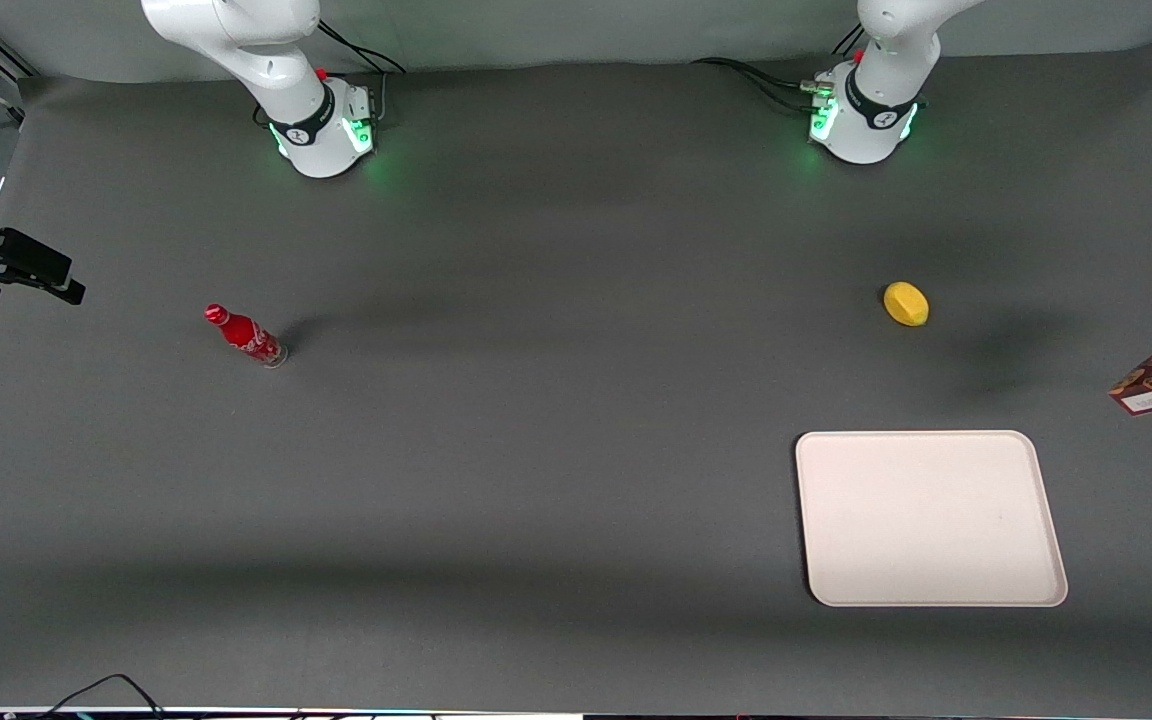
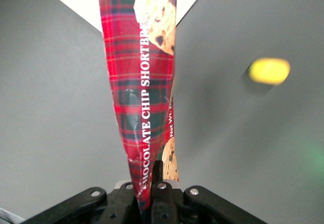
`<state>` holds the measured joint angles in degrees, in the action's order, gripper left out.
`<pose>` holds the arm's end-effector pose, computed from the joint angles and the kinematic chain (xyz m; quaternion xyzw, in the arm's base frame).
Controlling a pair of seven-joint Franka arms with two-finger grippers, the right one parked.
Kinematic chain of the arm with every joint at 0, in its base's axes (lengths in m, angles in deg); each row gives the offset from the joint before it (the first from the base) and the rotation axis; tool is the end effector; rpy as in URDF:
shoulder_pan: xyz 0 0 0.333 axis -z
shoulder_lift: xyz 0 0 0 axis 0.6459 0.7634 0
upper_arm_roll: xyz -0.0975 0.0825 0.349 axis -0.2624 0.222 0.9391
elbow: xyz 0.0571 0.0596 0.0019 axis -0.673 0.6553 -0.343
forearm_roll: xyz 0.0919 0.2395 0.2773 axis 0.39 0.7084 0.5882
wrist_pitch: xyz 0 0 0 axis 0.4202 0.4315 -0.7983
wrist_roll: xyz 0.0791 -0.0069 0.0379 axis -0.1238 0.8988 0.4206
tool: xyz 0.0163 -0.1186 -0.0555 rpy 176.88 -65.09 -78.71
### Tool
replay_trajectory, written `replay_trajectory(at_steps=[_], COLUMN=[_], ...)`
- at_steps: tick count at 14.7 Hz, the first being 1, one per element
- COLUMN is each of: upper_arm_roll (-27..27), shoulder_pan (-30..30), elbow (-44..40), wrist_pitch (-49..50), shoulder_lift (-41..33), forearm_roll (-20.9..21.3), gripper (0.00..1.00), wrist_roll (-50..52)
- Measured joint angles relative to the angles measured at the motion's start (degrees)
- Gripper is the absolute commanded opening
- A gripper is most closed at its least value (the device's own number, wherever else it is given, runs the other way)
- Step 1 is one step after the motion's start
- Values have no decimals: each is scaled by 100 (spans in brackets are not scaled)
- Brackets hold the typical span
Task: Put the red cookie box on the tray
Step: 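Carry the upright box over the white tray and lower it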
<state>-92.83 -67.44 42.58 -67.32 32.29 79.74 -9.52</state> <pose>0.5625 0.2296 0.5072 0.9028 -0.4246 -0.0660 0.0161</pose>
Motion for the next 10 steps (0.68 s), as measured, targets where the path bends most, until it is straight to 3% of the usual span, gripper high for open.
replay_trajectory(at_steps=[6,10], upper_arm_roll=[-22,-30], shoulder_pan=[964,1183], elbow=[98,102], wrist_pitch=[103,-817], shoulder_lift=[221,836], forearm_roll=[0,-162], gripper=[0,0], wrist_roll=[4320,5171])
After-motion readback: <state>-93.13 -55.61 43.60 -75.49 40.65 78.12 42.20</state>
